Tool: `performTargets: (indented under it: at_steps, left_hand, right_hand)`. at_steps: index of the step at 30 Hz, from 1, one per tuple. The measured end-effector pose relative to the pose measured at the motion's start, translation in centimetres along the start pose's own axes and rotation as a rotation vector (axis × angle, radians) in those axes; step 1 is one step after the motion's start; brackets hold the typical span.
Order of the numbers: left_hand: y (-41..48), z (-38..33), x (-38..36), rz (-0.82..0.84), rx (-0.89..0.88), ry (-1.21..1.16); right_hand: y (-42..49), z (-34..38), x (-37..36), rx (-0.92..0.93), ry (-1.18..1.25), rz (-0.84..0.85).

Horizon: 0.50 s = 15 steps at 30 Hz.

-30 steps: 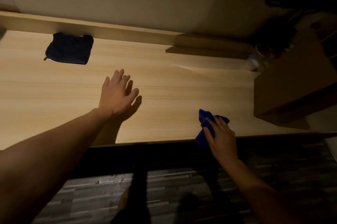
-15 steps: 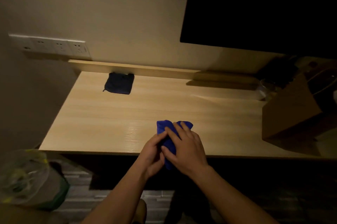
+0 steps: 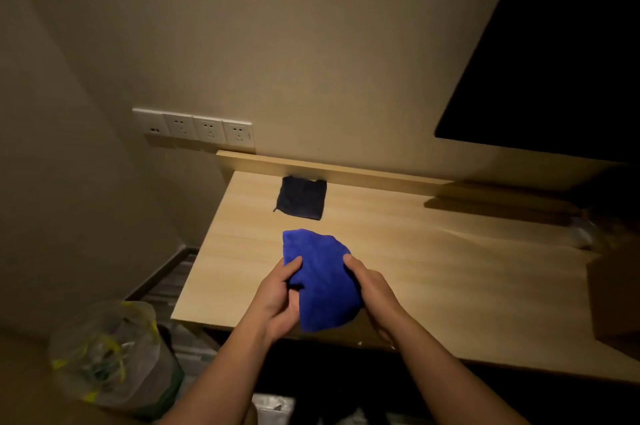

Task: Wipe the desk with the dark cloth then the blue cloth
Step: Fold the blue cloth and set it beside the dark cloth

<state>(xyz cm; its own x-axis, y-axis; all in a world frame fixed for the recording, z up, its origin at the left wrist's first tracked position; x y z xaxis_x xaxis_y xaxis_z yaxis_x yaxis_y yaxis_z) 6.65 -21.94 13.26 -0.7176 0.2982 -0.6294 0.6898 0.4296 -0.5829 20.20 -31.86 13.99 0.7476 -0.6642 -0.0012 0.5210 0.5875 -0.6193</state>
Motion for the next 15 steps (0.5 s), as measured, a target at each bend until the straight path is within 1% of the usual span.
performTargets:
  at_steps: [2, 4, 6, 11, 15]
  left_hand:
    - [1.2, -3.3, 1.9, 0.016, 0.006, 0.023]
    - [2.4, -6.6, 4.0, 0.019, 0.006, 0.063]
    - [4.0, -10.0, 6.1, 0.011, -0.010, 0.130]
    - [8.6, -17.7, 10.2, -0.031, -0.019, 0.339]
    - [12.9, -23.0, 11.8, -0.106, -0.066, 0.526]
  right_hand:
    - [1.8, 0.7, -3.3, -0.019, 0.267, 0.053]
    - [3.8, 1.6, -6.6, 0.044, 0.332, 0.072]
    - [5.9, 2.8, -9.7, 0.100, 0.310, 0.043]
    - [11.7, 6.1, -15.2, 0.216, 0.088, -0.146]
    - [17.0, 8.7, -18.4, 0.266, 0.051, -0.251]
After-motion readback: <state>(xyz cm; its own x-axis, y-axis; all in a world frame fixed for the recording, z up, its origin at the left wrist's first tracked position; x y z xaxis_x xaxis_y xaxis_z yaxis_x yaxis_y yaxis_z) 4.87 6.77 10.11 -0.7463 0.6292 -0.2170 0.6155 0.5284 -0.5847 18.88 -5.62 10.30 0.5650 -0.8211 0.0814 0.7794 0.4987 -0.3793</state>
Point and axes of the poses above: each hand's wrist, its own y-axis towards the middle knuckle, its own x-axis out of the back of the hand, z = x × y, the point moved 4 cm from there along y, towards the middle knuckle, and after that the axes turned 8 degrees about y, right-handed, at the moved point
